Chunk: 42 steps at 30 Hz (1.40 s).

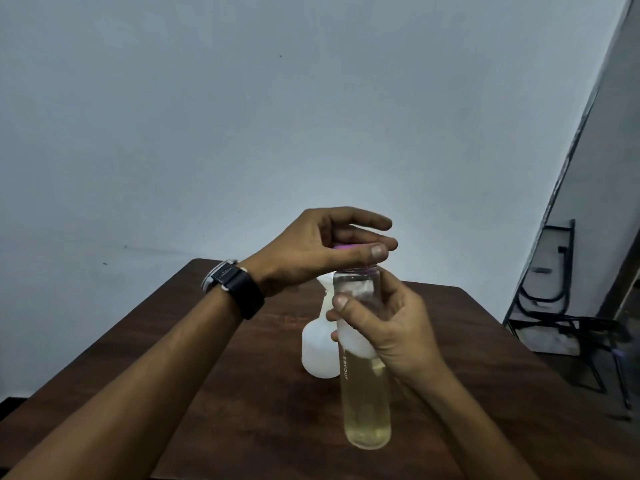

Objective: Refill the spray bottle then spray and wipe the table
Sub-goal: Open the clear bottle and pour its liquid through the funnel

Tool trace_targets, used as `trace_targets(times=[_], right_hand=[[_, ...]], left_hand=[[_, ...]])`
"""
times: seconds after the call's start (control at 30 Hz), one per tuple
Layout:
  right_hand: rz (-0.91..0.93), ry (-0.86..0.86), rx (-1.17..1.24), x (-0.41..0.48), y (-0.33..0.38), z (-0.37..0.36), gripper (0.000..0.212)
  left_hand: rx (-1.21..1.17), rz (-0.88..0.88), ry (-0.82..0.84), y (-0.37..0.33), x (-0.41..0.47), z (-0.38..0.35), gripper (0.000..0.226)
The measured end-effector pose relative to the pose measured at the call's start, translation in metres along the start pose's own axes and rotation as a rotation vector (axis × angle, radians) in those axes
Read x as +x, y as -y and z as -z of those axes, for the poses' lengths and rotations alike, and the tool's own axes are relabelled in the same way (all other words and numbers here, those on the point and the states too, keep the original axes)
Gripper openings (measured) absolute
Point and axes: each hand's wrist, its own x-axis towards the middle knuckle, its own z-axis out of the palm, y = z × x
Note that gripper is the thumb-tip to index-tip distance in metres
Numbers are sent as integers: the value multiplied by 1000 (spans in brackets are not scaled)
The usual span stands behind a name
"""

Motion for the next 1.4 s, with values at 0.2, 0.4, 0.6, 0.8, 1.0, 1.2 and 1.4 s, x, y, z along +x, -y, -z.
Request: trace_targets(times=[0.2, 0.4, 0.6, 0.8, 1.0, 1.2, 1.4], right_hand=[[-45, -12, 49, -2, 0, 5, 33], [57, -102, -66, -3, -7, 4, 29], [57, -85, -60, -3, -4, 11, 30], [66, -84, -56, -1, -3, 14, 33], [112, -50, -124, -4, -5, 10, 37], [111, -52, -79, -5, -6, 16, 33], [66, -72, -78, -4, -11, 21, 34]], left_hand=[[-28, 8, -105, 2, -1, -5, 38], [590, -25, -437, -6, 5, -28, 60], [201, 93, -78, -9, 2, -20, 72], [3, 59, -71, 3, -7, -5, 65], [390, 69, -249, 3, -1, -12, 70], [188, 69, -38, 4, -6, -23, 102], [47, 72, 47, -3, -6, -14, 85]])
